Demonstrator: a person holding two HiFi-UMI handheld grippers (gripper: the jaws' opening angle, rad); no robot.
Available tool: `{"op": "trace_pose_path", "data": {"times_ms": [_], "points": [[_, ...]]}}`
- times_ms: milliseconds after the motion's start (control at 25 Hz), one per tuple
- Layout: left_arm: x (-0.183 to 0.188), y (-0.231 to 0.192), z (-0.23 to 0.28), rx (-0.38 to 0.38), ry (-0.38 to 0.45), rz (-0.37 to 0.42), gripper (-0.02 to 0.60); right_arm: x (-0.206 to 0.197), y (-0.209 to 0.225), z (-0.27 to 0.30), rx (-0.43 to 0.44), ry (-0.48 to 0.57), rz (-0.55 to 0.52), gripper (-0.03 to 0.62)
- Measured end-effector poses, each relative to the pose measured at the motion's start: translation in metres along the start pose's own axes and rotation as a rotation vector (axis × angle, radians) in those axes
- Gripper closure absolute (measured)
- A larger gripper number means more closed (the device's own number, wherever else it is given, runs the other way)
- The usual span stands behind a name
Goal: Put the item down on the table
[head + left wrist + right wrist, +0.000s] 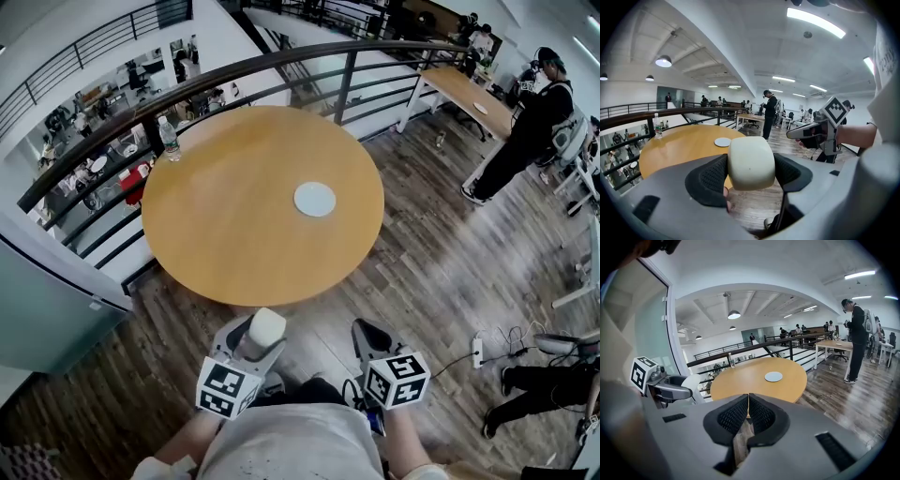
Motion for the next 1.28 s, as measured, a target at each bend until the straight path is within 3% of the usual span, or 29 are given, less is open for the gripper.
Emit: {"op": "trace_pose_path", "data": {"times_ms": [240, 560, 840, 1280], "points": [[-0.005, -0.015, 0.002, -0.022, -0.004, -0.029, 0.261, 0.0, -0.01, 0.017, 0.011, -0.017, -0.01, 0.569], [0.01, -0.037, 0.04, -0.014, -0.025, -0.033, 0.261, 0.009, 0.022, 0.055, 0.027, -0.023, 0.012, 0.569], [0.046, -0.062, 0.107, -0.006, -0.024, -0.052, 0.261, 0.038, 0.082, 0.105, 0.037, -0.027, 0.022, 0.569], [0.122, -0.086, 0.214, 0.055, 0.012, -0.08, 0.261, 0.12, 0.193, 0.177, 0.095, 0.013, -0.019, 0.569]]}}
Point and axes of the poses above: the fingertips, and each gripper's own axes: z forward along the fingers, y to its right, x out of its top, the point moved 10 cm from there along -z, backward along the fingers, and after that the axes turned 4 degrees about -z, right-handed, at the moved point
